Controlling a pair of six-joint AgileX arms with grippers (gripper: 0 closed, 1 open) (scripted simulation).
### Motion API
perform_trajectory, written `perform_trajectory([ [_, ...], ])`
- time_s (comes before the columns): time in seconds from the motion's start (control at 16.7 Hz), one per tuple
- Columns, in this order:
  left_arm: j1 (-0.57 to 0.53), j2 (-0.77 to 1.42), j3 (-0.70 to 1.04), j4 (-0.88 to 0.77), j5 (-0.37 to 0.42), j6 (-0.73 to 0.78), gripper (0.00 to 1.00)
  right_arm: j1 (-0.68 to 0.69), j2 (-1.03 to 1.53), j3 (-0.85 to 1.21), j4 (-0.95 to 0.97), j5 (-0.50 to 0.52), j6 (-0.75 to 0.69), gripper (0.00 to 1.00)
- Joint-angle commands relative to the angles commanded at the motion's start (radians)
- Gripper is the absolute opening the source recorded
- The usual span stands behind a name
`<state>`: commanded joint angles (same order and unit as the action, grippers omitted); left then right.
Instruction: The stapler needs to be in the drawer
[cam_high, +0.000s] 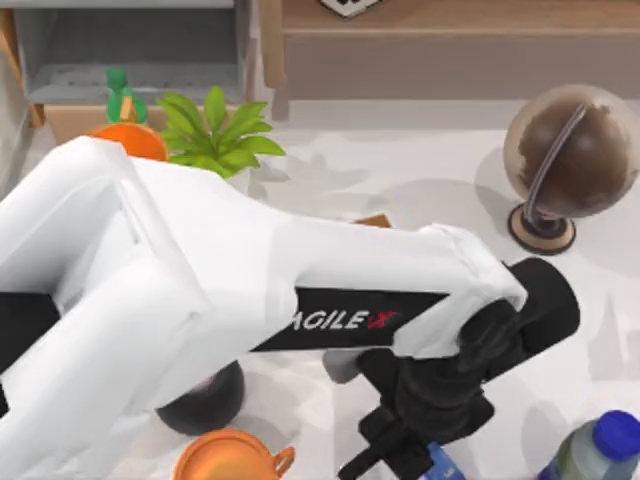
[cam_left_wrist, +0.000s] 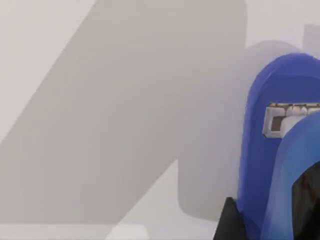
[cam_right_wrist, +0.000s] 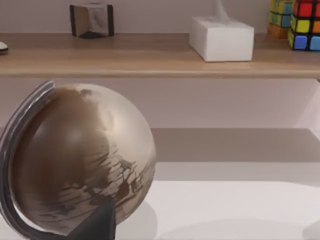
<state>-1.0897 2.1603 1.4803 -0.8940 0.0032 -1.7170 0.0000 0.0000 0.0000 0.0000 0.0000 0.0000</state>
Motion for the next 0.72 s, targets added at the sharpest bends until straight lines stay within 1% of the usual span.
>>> perform_trajectory([
  [0.24, 0.001, -0.002, 0.003, -0.003, -0.001, 0.000, 0.00, 0.000, 0.000, 0.000, 0.000, 0.000, 0.000, 1.00],
  [0.54, 0.001, -0.037, 0.050, -0.088, -0.001, -0.002, 0.00, 0.000, 0.000, 0.000, 0.000, 0.000, 0.000, 1.00],
  [0.72, 0.001, -0.045, 0.059, -0.102, -0.001, -0.001, 0.00, 0.000, 0.000, 0.000, 0.000, 0.000, 0.000, 1.00],
])
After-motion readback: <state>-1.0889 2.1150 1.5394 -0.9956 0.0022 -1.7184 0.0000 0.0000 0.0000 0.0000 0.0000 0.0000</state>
